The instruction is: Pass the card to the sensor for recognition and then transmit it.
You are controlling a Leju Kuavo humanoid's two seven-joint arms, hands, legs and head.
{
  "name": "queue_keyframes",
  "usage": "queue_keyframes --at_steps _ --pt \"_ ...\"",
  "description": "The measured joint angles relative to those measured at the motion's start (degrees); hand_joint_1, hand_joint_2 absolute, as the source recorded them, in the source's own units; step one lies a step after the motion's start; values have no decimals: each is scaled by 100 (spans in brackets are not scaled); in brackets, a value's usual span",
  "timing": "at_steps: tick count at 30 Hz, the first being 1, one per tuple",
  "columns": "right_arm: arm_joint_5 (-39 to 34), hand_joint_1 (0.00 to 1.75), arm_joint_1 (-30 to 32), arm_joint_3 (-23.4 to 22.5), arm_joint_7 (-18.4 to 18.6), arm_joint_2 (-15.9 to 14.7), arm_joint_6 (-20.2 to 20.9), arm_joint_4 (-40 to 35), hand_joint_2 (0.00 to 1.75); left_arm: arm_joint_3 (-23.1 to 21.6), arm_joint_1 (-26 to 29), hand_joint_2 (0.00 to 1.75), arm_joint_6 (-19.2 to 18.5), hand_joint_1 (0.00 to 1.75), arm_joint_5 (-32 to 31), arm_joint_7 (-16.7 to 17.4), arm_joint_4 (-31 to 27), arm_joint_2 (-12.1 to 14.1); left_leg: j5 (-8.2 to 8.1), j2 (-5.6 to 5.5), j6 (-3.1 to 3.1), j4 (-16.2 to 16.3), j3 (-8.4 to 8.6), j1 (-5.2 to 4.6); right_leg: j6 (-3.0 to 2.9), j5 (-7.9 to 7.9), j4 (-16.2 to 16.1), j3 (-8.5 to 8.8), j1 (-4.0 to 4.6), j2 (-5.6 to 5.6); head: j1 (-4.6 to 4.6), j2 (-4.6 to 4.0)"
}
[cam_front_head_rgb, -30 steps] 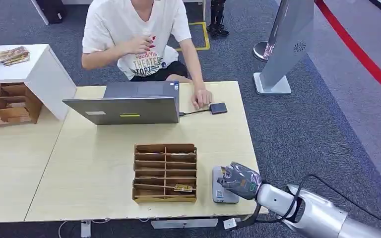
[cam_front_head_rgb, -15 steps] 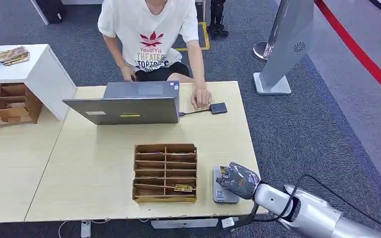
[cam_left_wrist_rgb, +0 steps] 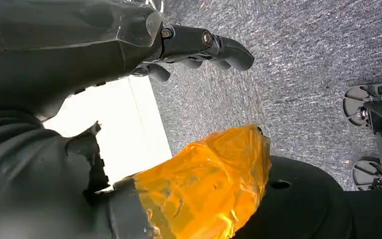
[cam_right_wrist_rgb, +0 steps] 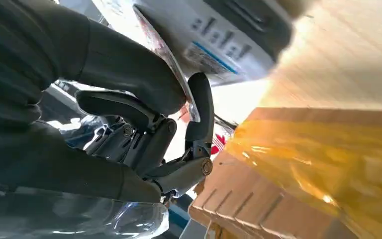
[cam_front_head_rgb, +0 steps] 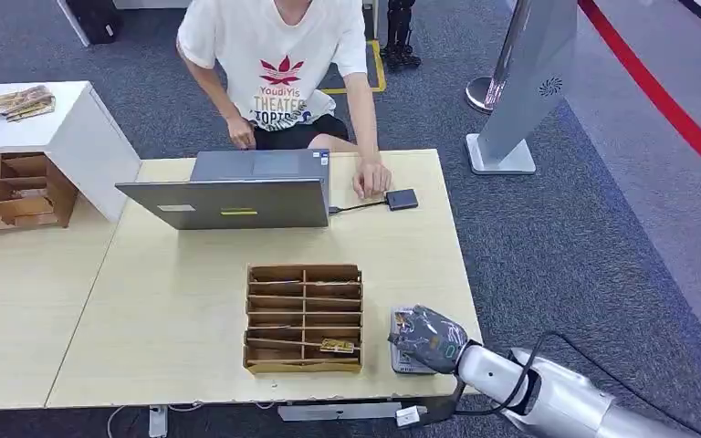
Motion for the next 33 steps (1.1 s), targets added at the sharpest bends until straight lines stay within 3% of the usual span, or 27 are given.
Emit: queue_keyframes --at_steps 33 --pt "-81 175 55 -37 -9 116 50 120 175 -57 -6 0 0 0 22 13 0 0 0 2 0 0 17 0 0 0 0 18 0 0 0 0"
